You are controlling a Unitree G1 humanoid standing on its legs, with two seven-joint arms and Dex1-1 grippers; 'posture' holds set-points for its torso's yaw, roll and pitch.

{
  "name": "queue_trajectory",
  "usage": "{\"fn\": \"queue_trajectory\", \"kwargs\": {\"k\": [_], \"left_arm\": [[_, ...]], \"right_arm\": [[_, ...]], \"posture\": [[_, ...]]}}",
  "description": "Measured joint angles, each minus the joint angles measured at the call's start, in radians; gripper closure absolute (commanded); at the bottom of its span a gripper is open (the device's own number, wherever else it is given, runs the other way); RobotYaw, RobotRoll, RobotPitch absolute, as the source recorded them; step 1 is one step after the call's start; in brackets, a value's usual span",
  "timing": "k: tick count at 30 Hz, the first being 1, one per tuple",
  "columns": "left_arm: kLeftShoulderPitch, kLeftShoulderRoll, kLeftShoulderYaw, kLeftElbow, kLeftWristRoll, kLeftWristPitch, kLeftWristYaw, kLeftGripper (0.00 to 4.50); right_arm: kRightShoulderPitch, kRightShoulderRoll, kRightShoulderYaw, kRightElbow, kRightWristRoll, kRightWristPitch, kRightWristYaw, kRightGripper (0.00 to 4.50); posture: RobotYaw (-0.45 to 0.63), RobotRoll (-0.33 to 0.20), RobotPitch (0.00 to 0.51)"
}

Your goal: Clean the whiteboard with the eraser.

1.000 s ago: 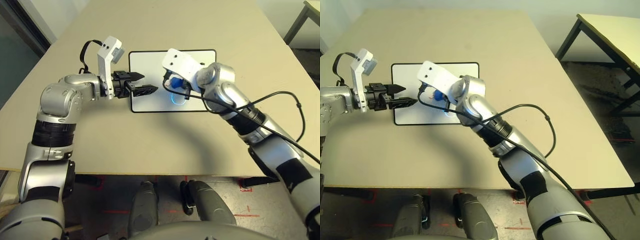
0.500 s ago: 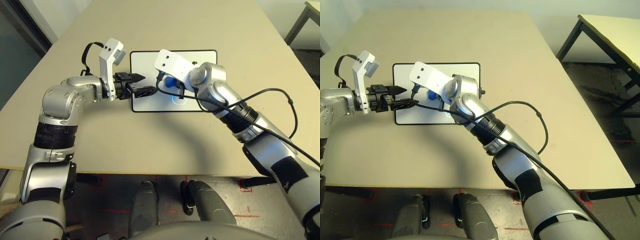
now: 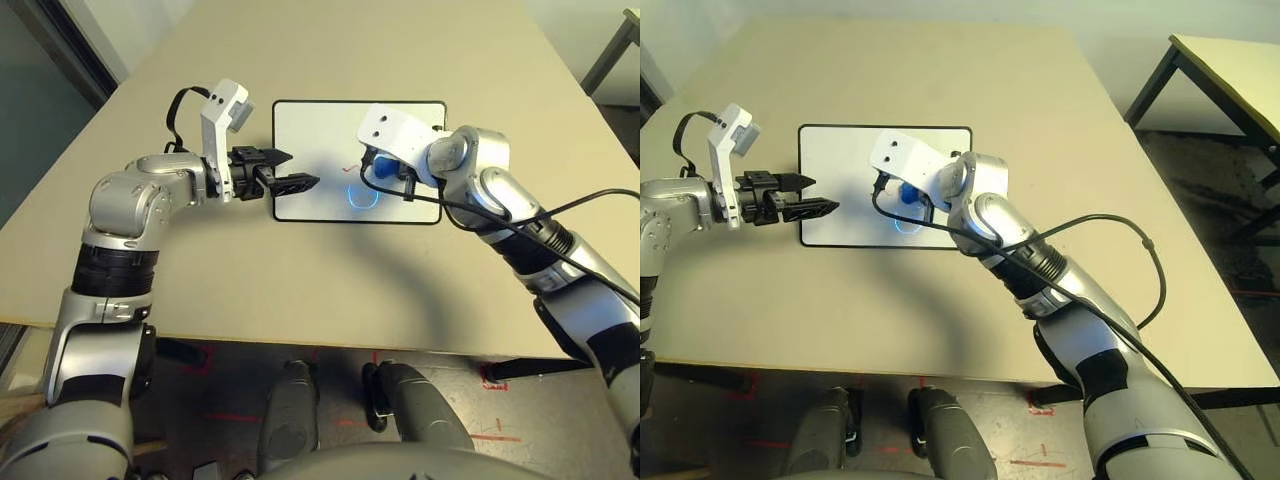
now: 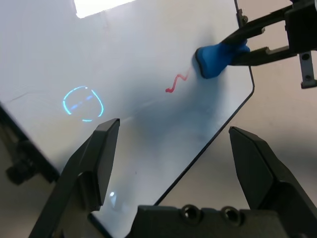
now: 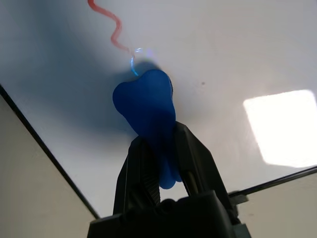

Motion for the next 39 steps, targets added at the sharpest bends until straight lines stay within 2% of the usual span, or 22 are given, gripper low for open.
{"fn": "queue_trajectory", "kwargs": {"k": [8,14,18,23,32,35,39], "left_arm": [[0.000,-0.002,0.000,-0.005,-0.001,0.002,-0.001,0.00],[0.010,-0.001,0.002,-0.017,-0.004,0.019,0.004,0.00],[0.014,0.006,0.004,-0.037,-0.005,0.029,0.005,0.00],[0.022,0.006,0.005,-0.045,-0.006,0.033,0.010,0.00],[0.020,-0.007,0.003,-0.028,-0.004,0.025,0.010,0.00],[0.013,-0.010,-0.001,-0.017,-0.002,0.020,0.003,0.00],[0.001,-0.012,-0.002,-0.004,0.000,0.011,-0.001,0.00]], "right_arm": [[-0.036,0.111,0.027,0.035,0.005,0.032,-0.010,3.90],[-0.058,0.181,0.025,0.115,0.021,-0.032,-0.066,3.90],[-0.070,0.190,0.019,0.163,0.034,-0.082,-0.087,3.90],[-0.052,0.152,0.011,0.163,0.045,-0.127,-0.104,3.90],[0.054,-0.080,-0.043,0.043,0.048,-0.147,-0.081,3.90],[0.055,-0.076,-0.048,0.042,0.038,-0.110,-0.068,3.90],[-0.004,-0.004,-0.015,0.052,0.013,-0.005,-0.032,3.90]], "posture": [[-0.05,0.000,0.172],[-0.03,0.000,0.180],[-0.04,0.000,0.180],[-0.06,0.000,0.176],[-0.08,0.000,0.171],[-0.08,0.000,0.171],[-0.08,0.000,0.170]]}}
